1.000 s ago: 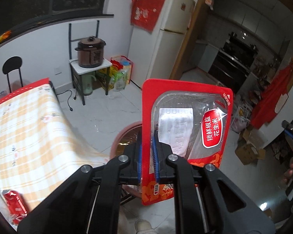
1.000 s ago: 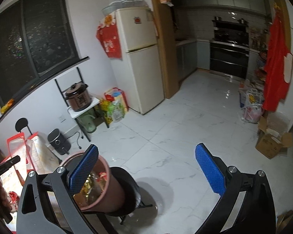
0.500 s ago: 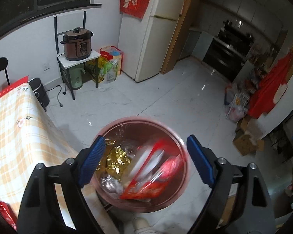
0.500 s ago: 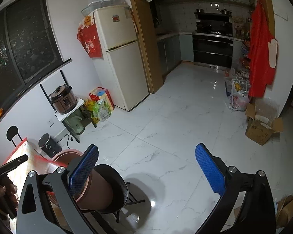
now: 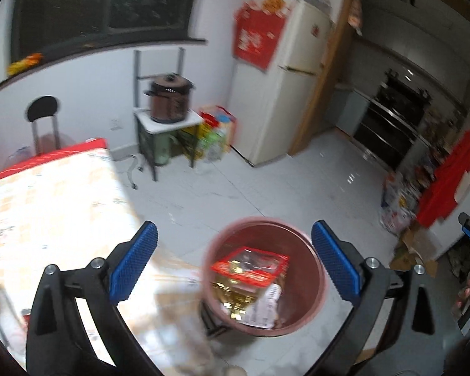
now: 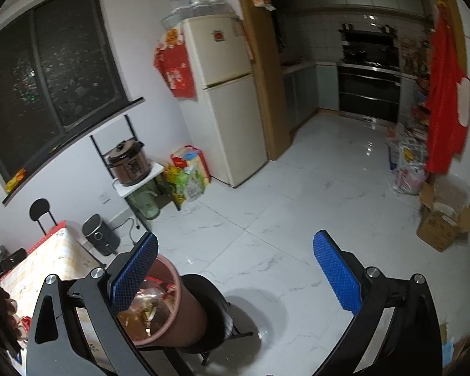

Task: Collect trash
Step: 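Move both tools back to the table toward the crushed red can, then grasp the crushed red can with the right tool and lift it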

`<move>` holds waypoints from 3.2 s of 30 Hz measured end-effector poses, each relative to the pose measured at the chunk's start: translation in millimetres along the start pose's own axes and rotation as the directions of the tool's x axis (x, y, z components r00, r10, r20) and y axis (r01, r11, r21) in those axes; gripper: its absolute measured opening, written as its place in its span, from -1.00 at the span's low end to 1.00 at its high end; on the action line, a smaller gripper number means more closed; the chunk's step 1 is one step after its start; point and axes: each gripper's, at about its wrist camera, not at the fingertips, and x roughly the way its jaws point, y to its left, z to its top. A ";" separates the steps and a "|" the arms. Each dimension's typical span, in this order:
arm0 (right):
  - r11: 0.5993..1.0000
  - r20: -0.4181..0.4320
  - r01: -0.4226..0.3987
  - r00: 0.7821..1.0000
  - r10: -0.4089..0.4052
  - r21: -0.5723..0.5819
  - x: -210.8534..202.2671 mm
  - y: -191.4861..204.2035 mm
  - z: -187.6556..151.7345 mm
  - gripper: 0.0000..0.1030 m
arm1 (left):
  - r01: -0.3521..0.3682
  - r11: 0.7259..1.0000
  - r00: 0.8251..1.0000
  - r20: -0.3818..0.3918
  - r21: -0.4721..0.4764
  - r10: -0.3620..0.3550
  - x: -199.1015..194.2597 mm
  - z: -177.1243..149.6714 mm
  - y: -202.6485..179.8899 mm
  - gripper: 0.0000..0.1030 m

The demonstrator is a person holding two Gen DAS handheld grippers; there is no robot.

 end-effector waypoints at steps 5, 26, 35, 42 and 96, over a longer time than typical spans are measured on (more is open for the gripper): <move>0.997 -0.007 -0.061 0.998 0.060 -0.057 8.7 43.6 4.3 0.89 | -0.122 0.988 0.989 0.071 -0.094 0.128 -52.6 -1.4 58.2 0.89; 0.863 -0.168 -0.401 0.916 0.365 -0.307 4.9 295.6 -52.8 0.89 | -0.441 0.807 0.864 0.059 -0.392 0.501 -251.1 -90.3 277.1 0.89; 0.802 -0.277 -0.490 0.868 0.412 -0.341 -6.0 386.9 -107.7 0.89 | -0.478 0.757 0.841 0.015 -0.446 0.541 -293.1 -134.4 348.6 0.89; 0.784 -0.343 -0.525 0.841 0.418 -0.330 -3.1 444.9 -158.5 0.89 | -0.489 0.735 0.840 -0.027 -0.470 0.542 -313.0 -166.3 398.2 0.89; 0.696 -0.690 -0.695 0.593 0.415 -0.178 69.5 567.4 -304.5 -0.82 | -0.278 0.923 0.952 -0.206 -0.265 0.228 -175.1 -200.4 428.1 0.88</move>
